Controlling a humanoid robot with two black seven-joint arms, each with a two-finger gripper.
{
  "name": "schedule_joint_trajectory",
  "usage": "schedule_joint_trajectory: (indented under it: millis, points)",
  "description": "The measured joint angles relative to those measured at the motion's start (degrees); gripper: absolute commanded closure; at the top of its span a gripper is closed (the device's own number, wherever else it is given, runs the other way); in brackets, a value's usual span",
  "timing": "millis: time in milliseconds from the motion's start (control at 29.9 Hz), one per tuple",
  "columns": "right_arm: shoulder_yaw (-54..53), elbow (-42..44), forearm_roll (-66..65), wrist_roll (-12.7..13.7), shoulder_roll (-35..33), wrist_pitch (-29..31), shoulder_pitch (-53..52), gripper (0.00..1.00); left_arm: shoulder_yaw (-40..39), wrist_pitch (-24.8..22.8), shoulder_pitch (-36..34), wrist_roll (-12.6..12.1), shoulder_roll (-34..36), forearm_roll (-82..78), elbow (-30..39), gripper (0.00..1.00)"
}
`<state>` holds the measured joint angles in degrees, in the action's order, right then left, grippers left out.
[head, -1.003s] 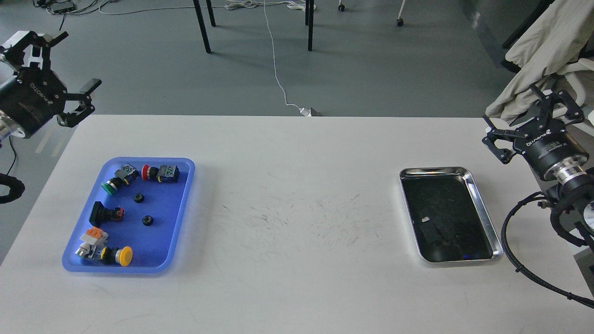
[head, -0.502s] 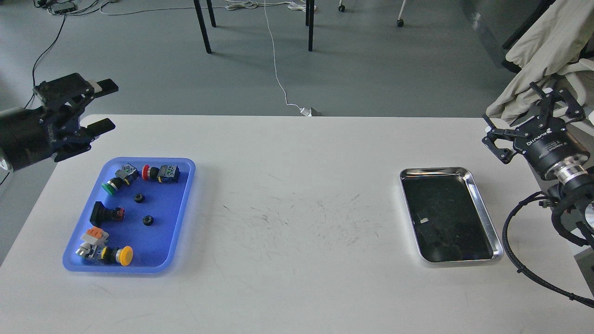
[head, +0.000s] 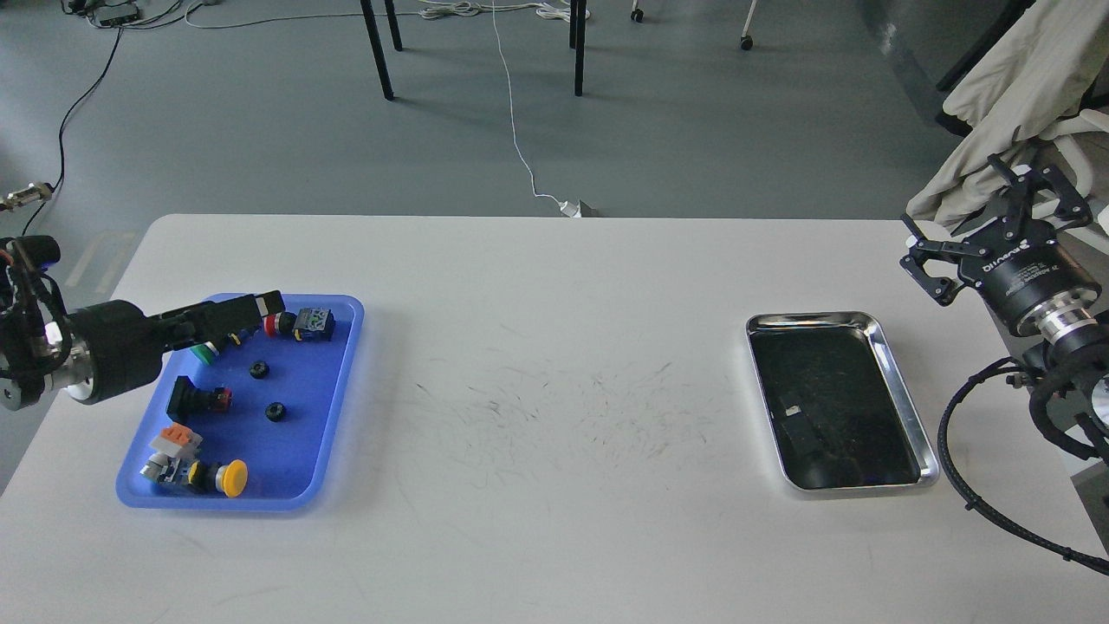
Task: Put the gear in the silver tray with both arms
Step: 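Lower the left gripper into the blue tray and grasp a black gear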
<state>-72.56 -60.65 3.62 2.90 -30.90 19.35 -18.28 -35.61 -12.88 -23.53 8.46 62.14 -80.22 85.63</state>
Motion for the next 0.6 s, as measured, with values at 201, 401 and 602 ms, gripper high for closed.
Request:
schedule_joint_trajectory:
  millis: [201,401,602]
  points:
    - [0.06,0.01,0.00,0.00,-0.62,-0.10,-0.21,0.02,2.47,4.69,0.00,-0.29,-4.73,-15.37,-3.43,0.04]
    - [0.26,0.01,-0.02,0.00,-0.65,-0.87,-0.65,0.02,2.64,5.43,0.00,-0.93,-8.53,-23.64,-7.30,0.04]
    - [0.36,0.08,-0.62,0.00,-0.66,-1.19,-0.98,0.02,3.35,5.47,-0.15,-1.36,-11.60,-25.50,-11.65,0.06]
